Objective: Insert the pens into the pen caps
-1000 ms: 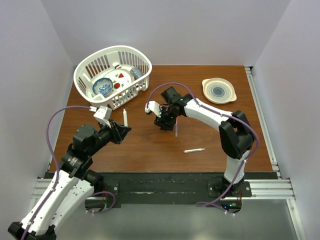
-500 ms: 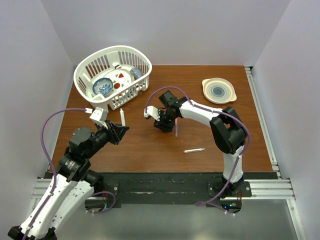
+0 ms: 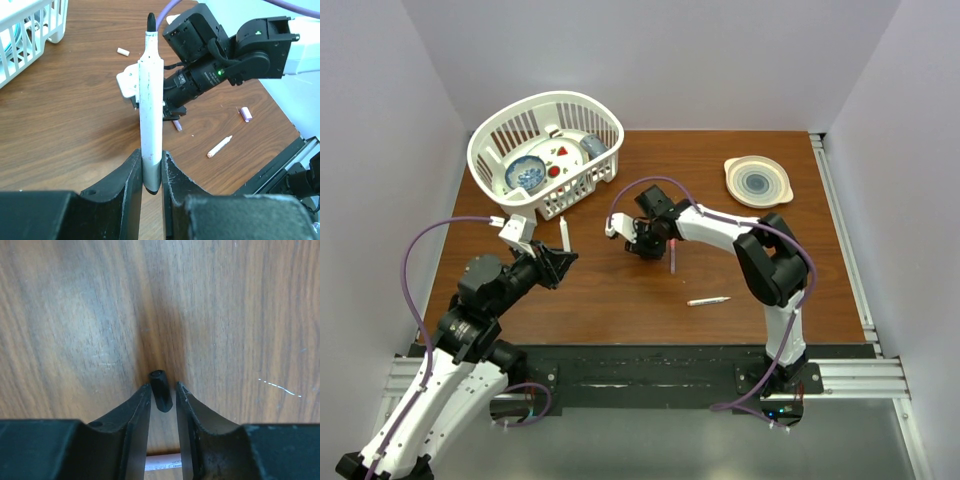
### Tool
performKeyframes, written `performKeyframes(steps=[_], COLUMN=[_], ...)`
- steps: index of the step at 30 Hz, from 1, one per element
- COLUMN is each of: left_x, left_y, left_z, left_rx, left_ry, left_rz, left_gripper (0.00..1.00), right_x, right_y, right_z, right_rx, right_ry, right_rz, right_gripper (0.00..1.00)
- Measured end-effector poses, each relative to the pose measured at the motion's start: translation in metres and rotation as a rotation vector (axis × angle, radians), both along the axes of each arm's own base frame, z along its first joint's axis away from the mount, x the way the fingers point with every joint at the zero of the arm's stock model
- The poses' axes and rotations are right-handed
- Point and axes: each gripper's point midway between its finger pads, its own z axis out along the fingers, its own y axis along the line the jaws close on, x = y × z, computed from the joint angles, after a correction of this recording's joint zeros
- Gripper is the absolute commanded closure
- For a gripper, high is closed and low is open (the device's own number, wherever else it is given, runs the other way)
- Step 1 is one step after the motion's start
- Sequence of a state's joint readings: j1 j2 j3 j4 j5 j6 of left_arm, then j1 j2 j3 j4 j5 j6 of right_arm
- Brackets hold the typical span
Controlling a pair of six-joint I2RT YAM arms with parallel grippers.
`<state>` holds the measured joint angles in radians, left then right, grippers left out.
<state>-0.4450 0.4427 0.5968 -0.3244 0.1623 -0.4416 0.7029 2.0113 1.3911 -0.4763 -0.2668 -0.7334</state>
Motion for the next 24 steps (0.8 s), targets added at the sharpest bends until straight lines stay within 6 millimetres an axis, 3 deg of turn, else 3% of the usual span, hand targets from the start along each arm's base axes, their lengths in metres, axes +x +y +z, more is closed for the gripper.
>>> performKeyframes(steps=[5,7,8,17,24], left_x=[-0.001,-0.001,-0.001,-0.001,-0.002], left_y=[0.003,0.003,0.004,0.004,-0.001], left_z=[0.004,0.006,0.006,0.006,0.004], left_rx=[-0.007,-0.009,-0.009,-0.010,-0.020], left_ry=[-0.019,-0.024,-0.024,-0.027,-0.014], left_rz=[0.013,0.015,0.016,0.020,-0.006], left_gripper=[1.00,1.00,1.00,1.00,1.00], right_x=[-0.003,-0.006,-0.007,-0.015,-0.047], right_y=[0.007,0.011,0.012,0.007,-0.005], right_z=[0.000,0.001,0.001,0.004,0.018], right_rx=[-0.043,-0.068,-0.084,-0.122,-0.021], right_ry=[-0.066,-0.097,-0.111,-0.094,0.045], right_rz=[-0.004,-0.014,-0.022,-0.221,-0.497], right_gripper=[0.85,0.98,1.00,1.00,1.00])
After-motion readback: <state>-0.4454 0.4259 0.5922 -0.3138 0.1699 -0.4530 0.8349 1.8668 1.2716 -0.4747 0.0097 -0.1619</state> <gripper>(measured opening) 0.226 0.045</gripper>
